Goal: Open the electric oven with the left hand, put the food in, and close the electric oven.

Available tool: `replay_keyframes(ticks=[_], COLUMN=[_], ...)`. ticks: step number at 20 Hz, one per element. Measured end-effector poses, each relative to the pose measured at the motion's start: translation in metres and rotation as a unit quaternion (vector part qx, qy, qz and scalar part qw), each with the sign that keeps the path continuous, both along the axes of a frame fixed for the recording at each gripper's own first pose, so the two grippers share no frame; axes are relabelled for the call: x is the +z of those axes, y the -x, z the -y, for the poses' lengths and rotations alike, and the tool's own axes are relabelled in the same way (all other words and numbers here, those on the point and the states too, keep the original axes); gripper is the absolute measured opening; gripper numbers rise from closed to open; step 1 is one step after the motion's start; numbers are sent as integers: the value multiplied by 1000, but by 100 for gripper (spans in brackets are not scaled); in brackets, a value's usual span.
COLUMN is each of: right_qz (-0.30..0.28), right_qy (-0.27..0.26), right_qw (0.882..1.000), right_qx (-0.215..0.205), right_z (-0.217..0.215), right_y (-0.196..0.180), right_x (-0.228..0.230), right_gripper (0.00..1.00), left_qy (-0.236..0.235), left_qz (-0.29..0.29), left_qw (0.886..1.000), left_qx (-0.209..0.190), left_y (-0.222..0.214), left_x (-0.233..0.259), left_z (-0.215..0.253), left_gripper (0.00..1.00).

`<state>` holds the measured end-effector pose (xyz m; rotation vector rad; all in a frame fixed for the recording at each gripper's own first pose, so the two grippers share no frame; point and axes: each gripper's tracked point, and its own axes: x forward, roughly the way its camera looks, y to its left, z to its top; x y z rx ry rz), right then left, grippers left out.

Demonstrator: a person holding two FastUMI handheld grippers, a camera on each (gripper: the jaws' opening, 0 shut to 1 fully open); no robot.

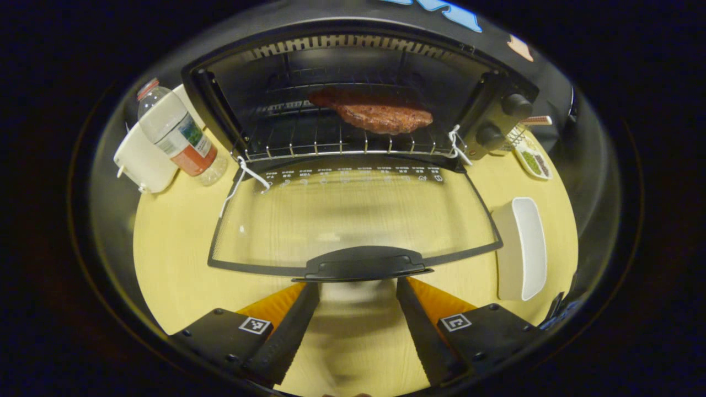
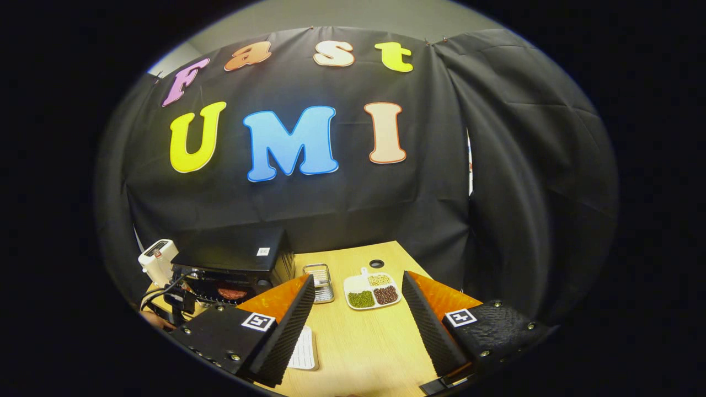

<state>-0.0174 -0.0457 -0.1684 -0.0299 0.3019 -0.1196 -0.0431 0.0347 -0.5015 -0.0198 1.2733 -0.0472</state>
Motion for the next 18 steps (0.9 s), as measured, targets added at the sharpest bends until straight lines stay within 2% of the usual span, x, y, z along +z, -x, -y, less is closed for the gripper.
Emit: replay_keyframes(ticks=[6, 12, 13, 14, 16, 18], right_qz=[-7, -23, -23, -22, -20, -18], right_qy=[-3, -4, -4, -4, -2, 1], right_qw=[1000, 999, 999, 999, 999, 999], right_qx=[16, 36, 37, 39, 42, 44], right_z=[-12, -25, -26, -28, -29, -29], right_y=[-4, -6, -6, -6, -7, -8], right_x=[-6, -16, -15, -15, -14, -12], right_gripper=[96, 96, 96, 96, 96, 96], left_qy=[23, 26, 22, 15, 7, 3], left_qz=[41, 71, 78, 85, 94, 107], left_qw=[999, 997, 997, 996, 996, 994], left_qx=[10, 10, 7, 2, -5, -10], left_y=[-4, -12, -13, -14, -18, -24], left_x=[37, 56, 59, 61, 67, 70], left_z=[1, 2, 1, -1, 0, 1], left_gripper=[96, 99, 96, 99, 96, 99])
